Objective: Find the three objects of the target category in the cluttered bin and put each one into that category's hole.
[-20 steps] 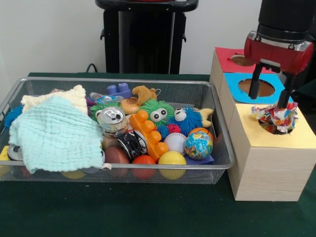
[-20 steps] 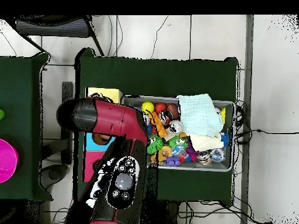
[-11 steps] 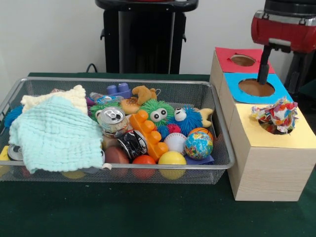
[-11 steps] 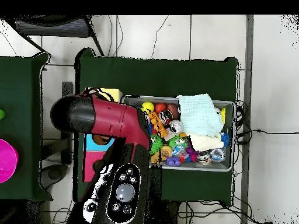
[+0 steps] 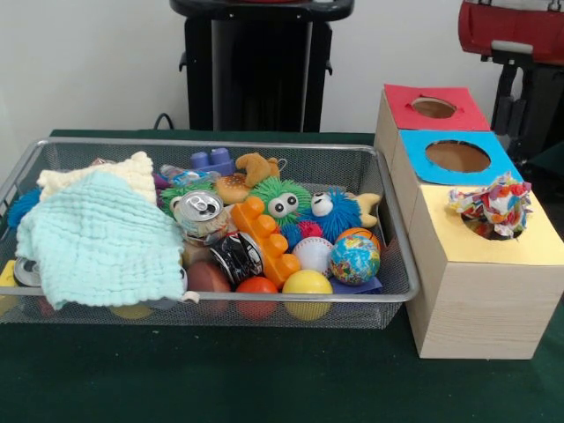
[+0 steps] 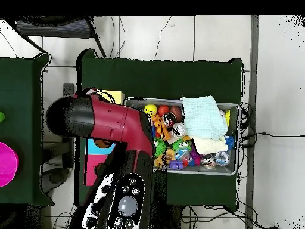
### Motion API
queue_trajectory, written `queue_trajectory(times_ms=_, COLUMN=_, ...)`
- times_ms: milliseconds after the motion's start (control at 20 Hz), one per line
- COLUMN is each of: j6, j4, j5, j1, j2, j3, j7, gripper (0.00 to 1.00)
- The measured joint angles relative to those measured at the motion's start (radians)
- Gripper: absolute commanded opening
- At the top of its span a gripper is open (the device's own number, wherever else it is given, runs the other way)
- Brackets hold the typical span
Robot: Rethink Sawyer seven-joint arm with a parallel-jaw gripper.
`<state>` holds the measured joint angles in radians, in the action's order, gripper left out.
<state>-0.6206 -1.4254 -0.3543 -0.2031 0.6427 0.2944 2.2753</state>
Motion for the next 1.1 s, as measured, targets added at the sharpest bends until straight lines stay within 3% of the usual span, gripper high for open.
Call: queue_trajectory(times_ms=1100, j6=0.028, j4=-0.004, j5=-0.001, j1=0.043, j2=-0.107, j3=-0.033, j7=0.000, gripper=0.00)
